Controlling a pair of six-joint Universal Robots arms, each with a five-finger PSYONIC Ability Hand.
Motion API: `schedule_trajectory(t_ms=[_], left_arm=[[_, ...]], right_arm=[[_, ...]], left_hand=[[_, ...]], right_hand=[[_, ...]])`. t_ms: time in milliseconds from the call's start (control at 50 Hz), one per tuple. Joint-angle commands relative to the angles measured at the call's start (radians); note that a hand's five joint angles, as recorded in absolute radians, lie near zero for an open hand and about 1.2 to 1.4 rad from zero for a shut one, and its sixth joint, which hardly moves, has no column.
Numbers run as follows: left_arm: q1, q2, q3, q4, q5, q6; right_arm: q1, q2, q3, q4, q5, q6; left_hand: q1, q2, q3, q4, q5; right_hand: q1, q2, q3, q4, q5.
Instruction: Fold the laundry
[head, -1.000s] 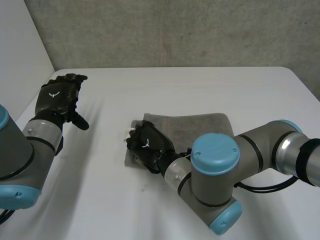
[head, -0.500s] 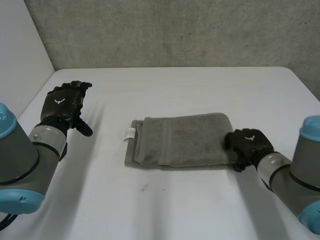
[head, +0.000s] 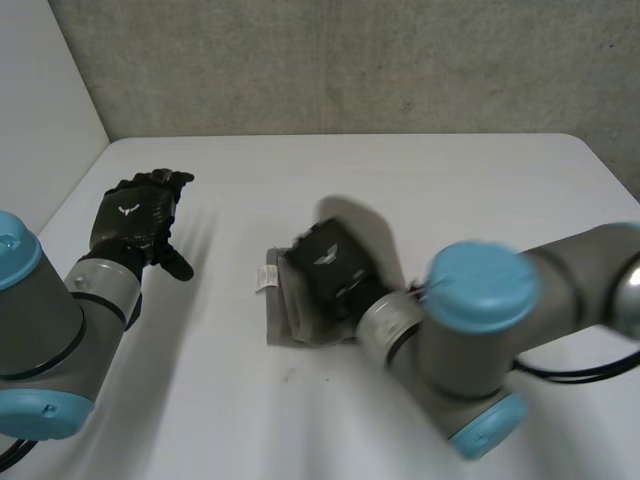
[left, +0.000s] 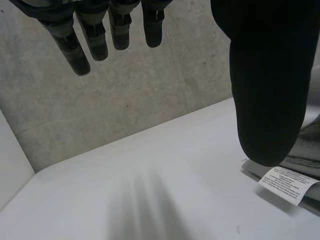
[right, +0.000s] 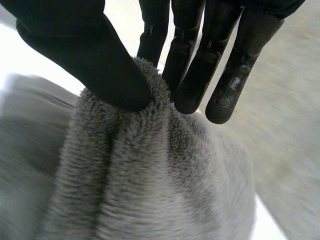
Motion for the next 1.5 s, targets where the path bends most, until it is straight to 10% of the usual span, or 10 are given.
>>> schedule_trajectory(t_ms=[20,120,340,520,860,1080,1220,1500], left_arm=[[-0.006,0.017,0.014,-0.022,0.001,-0.007],[-0.038,0.027,0.051,-0.07,0.003,-0.015],[-0.262,-0.148,0.313,-0.206,-0.003,-0.151],[-0.349,-0.407,0.502,-0.311,-0.116,-0.158],[-0.343,-0.452,0.442,-0.318,-0.206,-0.012],[-0.319,-0.182,0.457,-0.392,-0.201,-0.01],[-0.189,0.065,0.531,-0.562,-0.171,-0.009],[-0.061,0.18,0.606,-0.777,-0.048,-0.026]], right_arm=[[0.09,0.094,-0.01,0.014,-0.031,0.012],[0.06,-0.041,0.004,0.059,0.007,0.12],[-0.175,-0.141,-0.041,0.204,0.033,0.573],[-0.233,0.031,-0.142,0.33,0.024,0.521],[-0.226,0.155,-0.202,0.335,0.03,0.345],[-0.262,-0.129,-0.16,0.324,0.072,0.36],[-0.339,-0.351,-0.194,0.373,0.257,0.378],[-0.38,-0.397,-0.306,0.603,0.256,0.397]], left_hand=[[-0.005,0.009,0.008,0.007,-0.032],[-0.005,0.009,0.008,0.007,-0.032],[0.058,0.071,0.071,0.069,0.031],[0.049,0.063,0.062,0.06,0.022],[0.02,0.033,0.033,0.031,-0.007],[0.008,0.021,0.021,0.019,-0.019],[0.014,0.027,0.027,0.025,-0.013],[-0.001,0.013,0.012,0.01,-0.028]], right_hand=[[0.481,0.221,0.215,0.204,0.235],[-0.741,-1.001,-1.007,-1.018,-0.986],[-0.741,-1.001,-1.007,-1.018,-0.986],[-0.741,-1.001,-1.007,-1.018,-0.986],[-0.741,-1.001,-1.007,-1.018,-0.986],[-0.741,-1.001,-1.007,-1.018,-0.986],[-0.741,-1.001,-1.007,-1.018,-0.986],[-0.741,-1.001,-1.007,-1.018,-0.986]])
